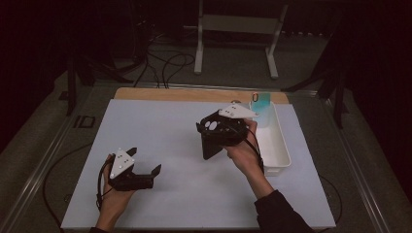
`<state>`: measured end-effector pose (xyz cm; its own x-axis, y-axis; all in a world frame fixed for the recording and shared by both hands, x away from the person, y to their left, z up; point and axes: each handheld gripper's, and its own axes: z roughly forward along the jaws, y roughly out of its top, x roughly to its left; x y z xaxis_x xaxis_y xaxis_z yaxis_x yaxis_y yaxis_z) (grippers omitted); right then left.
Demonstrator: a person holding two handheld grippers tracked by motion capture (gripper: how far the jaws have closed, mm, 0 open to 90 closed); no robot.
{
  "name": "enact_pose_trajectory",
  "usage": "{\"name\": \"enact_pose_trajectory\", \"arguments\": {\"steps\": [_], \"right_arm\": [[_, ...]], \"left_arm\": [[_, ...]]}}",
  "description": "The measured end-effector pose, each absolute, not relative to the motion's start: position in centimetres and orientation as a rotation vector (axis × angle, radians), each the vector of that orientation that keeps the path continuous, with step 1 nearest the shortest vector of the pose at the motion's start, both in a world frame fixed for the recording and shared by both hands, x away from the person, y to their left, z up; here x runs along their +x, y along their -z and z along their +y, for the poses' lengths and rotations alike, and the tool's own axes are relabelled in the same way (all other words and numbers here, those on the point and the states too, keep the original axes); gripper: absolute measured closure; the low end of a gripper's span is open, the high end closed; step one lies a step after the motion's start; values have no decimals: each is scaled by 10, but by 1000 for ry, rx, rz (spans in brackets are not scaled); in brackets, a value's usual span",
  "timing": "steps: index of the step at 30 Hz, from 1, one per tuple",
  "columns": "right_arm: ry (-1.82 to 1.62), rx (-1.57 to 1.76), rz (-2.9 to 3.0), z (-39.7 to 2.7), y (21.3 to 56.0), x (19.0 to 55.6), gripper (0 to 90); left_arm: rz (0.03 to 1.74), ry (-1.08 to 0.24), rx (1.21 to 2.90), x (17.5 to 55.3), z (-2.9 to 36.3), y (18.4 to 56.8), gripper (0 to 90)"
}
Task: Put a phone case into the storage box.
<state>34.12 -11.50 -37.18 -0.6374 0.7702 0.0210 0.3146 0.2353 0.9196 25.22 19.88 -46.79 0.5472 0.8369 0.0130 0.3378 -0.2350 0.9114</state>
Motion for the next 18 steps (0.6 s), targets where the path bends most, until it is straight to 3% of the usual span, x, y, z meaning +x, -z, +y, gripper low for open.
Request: {"name": "enact_pose_trajectory", "arguments": {"steps": [18], "right_arm": [[-1356, 1011, 2042, -126, 367, 348, 137]], "left_arm": [[996, -679, 1810, 241, 223, 482, 1]]}}
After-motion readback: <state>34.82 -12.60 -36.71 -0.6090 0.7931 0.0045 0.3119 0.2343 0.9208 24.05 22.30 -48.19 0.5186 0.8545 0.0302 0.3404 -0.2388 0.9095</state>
